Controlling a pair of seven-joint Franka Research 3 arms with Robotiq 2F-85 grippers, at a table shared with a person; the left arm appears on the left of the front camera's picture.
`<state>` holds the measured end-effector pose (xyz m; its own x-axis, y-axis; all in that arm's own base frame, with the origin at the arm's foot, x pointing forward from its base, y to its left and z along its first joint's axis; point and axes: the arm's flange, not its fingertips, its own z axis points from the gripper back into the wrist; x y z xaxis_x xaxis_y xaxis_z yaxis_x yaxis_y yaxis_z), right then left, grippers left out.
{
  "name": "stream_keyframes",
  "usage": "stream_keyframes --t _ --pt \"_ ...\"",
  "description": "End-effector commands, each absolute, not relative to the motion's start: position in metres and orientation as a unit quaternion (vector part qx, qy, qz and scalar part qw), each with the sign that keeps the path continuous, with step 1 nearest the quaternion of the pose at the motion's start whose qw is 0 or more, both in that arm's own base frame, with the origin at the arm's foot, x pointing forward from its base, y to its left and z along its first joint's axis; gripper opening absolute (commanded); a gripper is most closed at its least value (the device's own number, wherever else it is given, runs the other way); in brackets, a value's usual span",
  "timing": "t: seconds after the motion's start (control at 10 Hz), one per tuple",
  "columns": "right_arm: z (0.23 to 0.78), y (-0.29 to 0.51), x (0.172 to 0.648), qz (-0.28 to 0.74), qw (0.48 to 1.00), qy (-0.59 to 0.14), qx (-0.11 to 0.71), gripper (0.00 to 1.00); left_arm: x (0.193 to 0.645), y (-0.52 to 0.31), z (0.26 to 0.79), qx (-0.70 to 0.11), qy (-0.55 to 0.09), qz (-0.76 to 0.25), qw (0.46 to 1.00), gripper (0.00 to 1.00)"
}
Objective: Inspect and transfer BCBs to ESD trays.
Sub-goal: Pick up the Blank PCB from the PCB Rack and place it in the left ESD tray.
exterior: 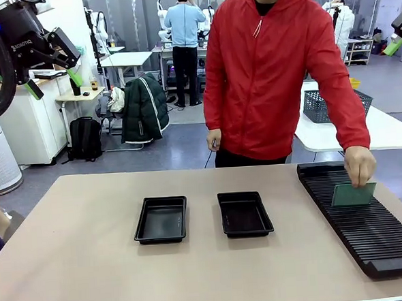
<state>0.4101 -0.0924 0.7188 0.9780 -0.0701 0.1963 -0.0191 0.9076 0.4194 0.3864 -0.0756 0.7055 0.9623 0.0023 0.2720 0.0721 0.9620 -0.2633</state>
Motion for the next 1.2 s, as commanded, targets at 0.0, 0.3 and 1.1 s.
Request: stream_keyframes --t 0.0,0.3,1.1 --pt "0.7191 -0.0930 0.4097 -0.014 0.971 -0.105 0.214 1.00 0.3853 -0.0744 0.7049 -0.138 -0.136 -0.016 0.981 1.00" --pt "0.7191 -0.0930 0.4097 -0.014 0.971 -0.105 0.214 1.00 0.3853 -0.0744 0.7049 -0.138 -0.136 -0.016 0.981 1.00" --pt "0.7191 -0.0930 0.4097 -0.014 0.971 -0.105 0.214 1.00 0.3853 -0.0744 0.7049 -0.138 -0.136 -0.016 0.981 1.00"
